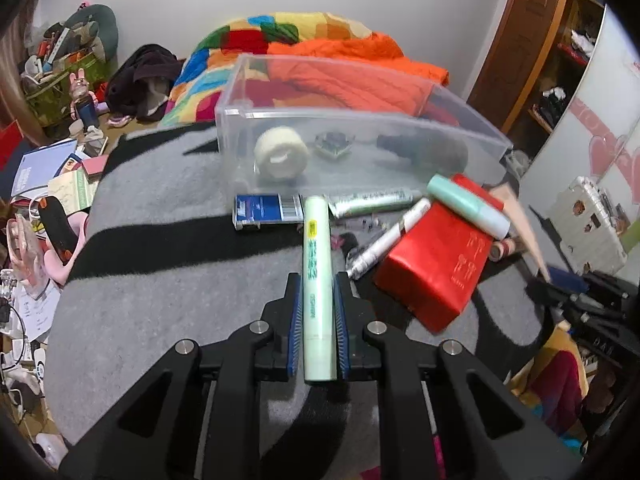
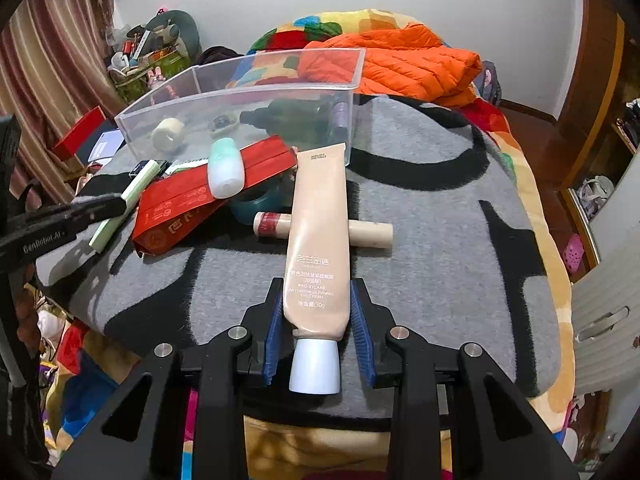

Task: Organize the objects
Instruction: 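Release items in the box, then grasp the green highlighter with the left while the right grasps the beige tube, then carry the highlighter and beige tube into the clear box and open both grippers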

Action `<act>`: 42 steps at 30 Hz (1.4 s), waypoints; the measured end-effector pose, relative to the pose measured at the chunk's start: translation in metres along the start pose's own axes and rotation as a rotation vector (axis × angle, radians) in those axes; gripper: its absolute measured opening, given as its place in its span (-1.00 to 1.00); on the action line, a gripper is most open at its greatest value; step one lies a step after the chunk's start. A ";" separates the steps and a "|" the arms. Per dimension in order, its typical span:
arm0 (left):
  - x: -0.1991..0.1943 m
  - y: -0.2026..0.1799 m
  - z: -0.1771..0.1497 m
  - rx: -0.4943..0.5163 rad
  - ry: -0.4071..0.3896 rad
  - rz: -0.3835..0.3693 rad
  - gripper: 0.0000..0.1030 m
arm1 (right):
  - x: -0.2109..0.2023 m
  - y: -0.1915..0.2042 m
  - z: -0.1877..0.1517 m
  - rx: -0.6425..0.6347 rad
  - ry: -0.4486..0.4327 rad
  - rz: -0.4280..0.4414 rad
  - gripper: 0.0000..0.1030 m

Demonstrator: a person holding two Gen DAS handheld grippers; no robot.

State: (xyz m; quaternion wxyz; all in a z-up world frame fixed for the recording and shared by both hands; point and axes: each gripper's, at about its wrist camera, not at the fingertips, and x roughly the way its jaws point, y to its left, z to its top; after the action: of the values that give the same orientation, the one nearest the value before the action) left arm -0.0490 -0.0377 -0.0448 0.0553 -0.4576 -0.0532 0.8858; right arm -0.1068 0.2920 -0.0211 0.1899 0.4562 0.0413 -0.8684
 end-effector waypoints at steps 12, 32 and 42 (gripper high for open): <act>-0.009 -0.007 -0.002 0.006 -0.051 0.032 -0.71 | -0.033 -0.018 0.017 0.043 -0.099 -0.019 -0.45; -0.092 -0.004 0.054 -0.021 -0.298 -0.001 -0.71 | -0.050 0.011 0.085 -0.035 -0.259 0.037 -0.45; -0.095 -0.011 0.114 0.006 -0.337 -0.010 -0.72 | -0.030 0.021 0.126 -0.071 -0.269 0.060 -0.45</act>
State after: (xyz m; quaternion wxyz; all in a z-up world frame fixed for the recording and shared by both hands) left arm -0.0870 -0.0459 0.0984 0.0513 -0.3020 -0.0614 0.9499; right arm -0.1820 0.2504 0.0787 0.2355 0.3295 0.0325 -0.9137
